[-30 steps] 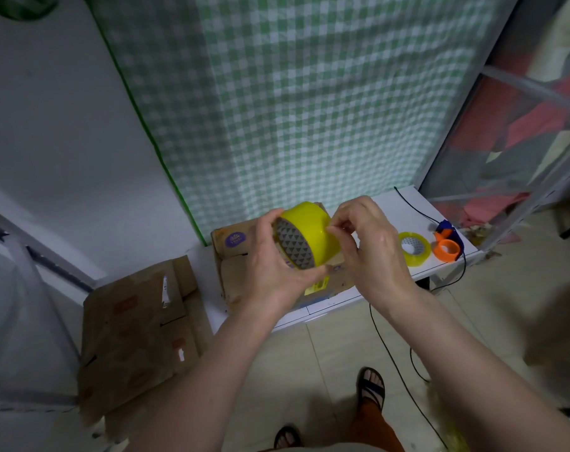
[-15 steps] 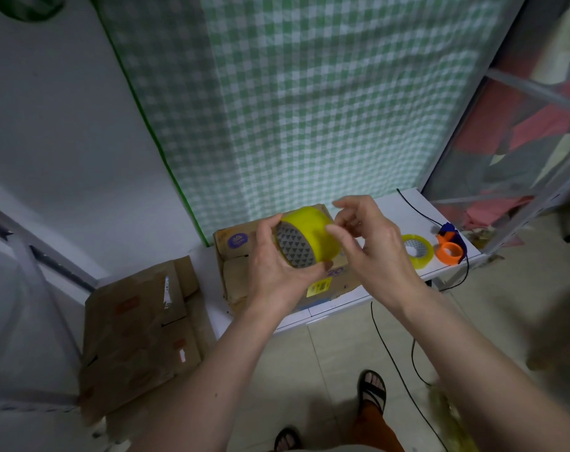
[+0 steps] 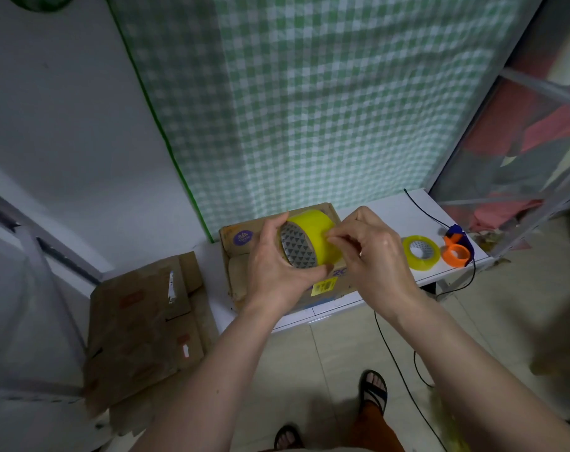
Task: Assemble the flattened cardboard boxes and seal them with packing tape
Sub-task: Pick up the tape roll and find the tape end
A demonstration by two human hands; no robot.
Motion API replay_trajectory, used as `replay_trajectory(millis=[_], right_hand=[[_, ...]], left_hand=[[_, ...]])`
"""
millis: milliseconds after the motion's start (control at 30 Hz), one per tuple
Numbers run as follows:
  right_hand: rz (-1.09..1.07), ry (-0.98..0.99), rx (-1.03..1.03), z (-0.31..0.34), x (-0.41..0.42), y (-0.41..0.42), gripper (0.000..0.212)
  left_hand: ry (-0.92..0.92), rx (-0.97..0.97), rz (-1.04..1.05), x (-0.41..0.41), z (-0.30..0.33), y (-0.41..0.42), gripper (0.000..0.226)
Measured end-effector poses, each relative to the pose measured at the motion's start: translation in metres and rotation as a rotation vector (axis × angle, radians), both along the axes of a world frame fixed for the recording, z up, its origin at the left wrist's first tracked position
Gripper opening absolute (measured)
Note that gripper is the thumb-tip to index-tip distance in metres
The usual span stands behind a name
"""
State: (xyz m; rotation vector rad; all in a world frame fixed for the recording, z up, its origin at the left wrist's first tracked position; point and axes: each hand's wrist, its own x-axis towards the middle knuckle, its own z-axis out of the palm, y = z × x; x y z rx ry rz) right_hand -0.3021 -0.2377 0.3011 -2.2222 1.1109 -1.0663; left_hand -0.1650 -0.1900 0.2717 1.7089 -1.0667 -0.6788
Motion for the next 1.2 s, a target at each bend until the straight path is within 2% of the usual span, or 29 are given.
replay_trajectory(millis=[167, 367, 433, 500, 567, 667, 700, 767, 800, 833, 900, 933, 967, 1067, 1200], right_hand=[[0.058, 0.03, 0.003, -0.003, -0.003, 0.001, 0.009], [0.1, 0.0, -0.014, 0.002, -0.006, -0.001, 0.01], [0.173, -0.027, 0.023, 0.004, -0.005, 0.002, 0.009], [0.21, -0.078, 0.126, 0.0, -0.001, 0.006, 0.011], [0.171, -0.23, 0.295, -0.001, 0.002, 0.004, 0.02], [0.129, -0.331, 0.428, 0.001, 0.003, -0.004, 0.026], [0.132, -0.331, 0.451, 0.002, 0.003, -0.005, 0.025], [0.16, -0.343, 0.481, 0.003, 0.004, -0.005, 0.024], [0.184, -0.346, 0.487, 0.002, 0.005, -0.005, 0.023], [0.205, -0.338, 0.486, 0.001, 0.007, -0.004, 0.023], [0.219, -0.31, 0.48, -0.002, 0.01, -0.004, 0.022], [0.215, -0.299, 0.478, -0.003, 0.011, -0.004, 0.021], [0.208, -0.289, 0.47, -0.004, 0.012, -0.004, 0.021], [0.202, -0.274, 0.429, -0.002, 0.015, -0.006, 0.02], [0.205, -0.165, 0.377, -0.001, 0.017, -0.007, 0.025]], left_hand=[[0.149, 0.089, -0.055, 0.006, 0.001, 0.004, 0.097], [0.229, 0.133, -0.059, 0.013, 0.006, 0.002, 0.1], [0.301, 0.156, 0.004, 0.024, 0.005, 0.0, 0.1], [0.274, 0.187, 0.013, 0.038, 0.007, -0.001, 0.09], [0.235, 0.275, -0.104, 0.049, 0.006, -0.002, 0.083], [0.267, 0.433, -0.329, 0.048, 0.003, 0.003, 0.09], [0.23, 0.48, -0.351, 0.046, 0.001, 0.005, 0.083], [0.142, 0.504, -0.355, 0.041, 0.004, 0.008, 0.051], [0.115, 0.486, -0.326, 0.039, 0.004, 0.008, 0.04], [0.082, 0.432, -0.278, 0.038, 0.005, 0.008, 0.04], [-0.055, 0.229, -0.184, 0.035, 0.007, 0.009, 0.074], [-0.103, 0.124, -0.176, 0.033, 0.007, 0.008, 0.086], [-0.117, 0.045, -0.203, 0.03, 0.008, 0.007, 0.089], [-0.078, -0.079, -0.244, 0.02, 0.005, 0.005, 0.072], [-0.059, -0.096, -0.153, 0.023, -0.004, -0.002, 0.054]])
